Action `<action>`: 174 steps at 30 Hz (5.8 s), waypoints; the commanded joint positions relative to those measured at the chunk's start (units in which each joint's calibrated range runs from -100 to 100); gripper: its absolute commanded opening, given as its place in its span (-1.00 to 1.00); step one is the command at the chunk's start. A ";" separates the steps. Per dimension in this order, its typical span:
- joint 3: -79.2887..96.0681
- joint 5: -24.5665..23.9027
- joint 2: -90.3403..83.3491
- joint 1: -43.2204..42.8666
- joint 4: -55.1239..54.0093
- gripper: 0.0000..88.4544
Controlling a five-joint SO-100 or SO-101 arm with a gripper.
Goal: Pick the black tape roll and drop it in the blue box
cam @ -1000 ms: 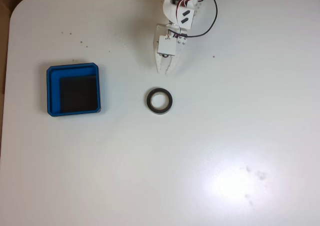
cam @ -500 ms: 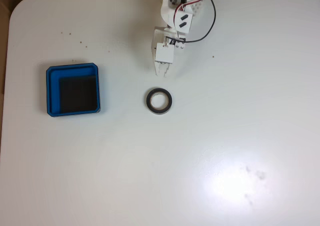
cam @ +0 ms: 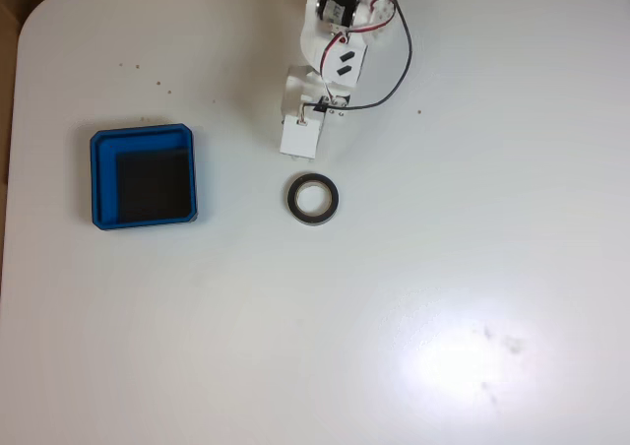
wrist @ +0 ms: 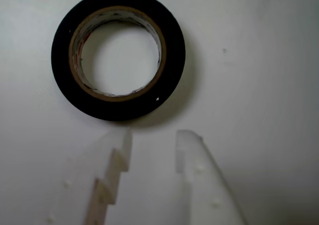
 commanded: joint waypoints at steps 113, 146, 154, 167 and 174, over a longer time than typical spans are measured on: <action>-36.26 -3.25 16.18 -6.55 21.20 -0.99; -85.32 -3.42 61.83 30.38 21.95 -0.99; -85.41 -3.42 62.00 30.97 21.70 -0.99; -85.41 -3.34 64.67 31.07 21.70 -0.99; -85.41 -3.34 64.84 31.07 20.05 -0.99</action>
